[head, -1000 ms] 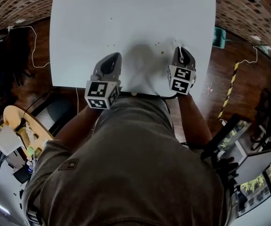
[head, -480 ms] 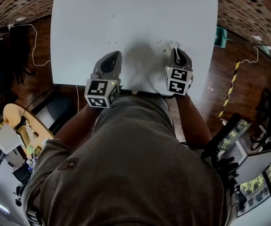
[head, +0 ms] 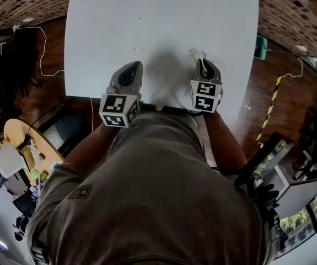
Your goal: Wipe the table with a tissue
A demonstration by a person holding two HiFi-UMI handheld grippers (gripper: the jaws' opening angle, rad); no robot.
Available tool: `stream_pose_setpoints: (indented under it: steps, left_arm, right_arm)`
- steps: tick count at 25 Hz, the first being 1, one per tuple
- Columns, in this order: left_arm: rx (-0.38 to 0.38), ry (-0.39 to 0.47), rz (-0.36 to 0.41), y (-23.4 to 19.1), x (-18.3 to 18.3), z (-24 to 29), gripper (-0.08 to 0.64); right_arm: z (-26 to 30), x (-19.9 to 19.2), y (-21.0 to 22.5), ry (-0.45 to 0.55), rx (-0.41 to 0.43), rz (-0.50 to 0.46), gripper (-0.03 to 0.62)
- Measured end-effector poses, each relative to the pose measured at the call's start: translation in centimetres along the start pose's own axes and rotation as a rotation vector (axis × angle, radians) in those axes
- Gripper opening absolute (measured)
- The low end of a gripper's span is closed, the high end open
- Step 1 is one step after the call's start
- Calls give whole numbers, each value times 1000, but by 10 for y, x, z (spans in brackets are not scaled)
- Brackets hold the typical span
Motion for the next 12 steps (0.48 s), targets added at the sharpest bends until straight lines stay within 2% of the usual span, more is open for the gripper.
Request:
stream_pose_setpoints:
  steps: [6, 12]
  left_arm:
    - [7, -1, 4, -3, 1, -3, 2]
    - [8, 1, 11, -3, 1, -5, 2]
  right_arm:
    - [1, -1, -7, -5, 23, -5, 35]
    - [5, 5, 4, 15, -1, 6, 35]
Point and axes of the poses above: the fingertips, and each gripper's own axes: z forward along the fingers, y to its right, x out of its top, the point moved 8 cm from there along -z, backward along the fingers, and after that the axes turned 6 degrees about z, right-handed, at the moved point
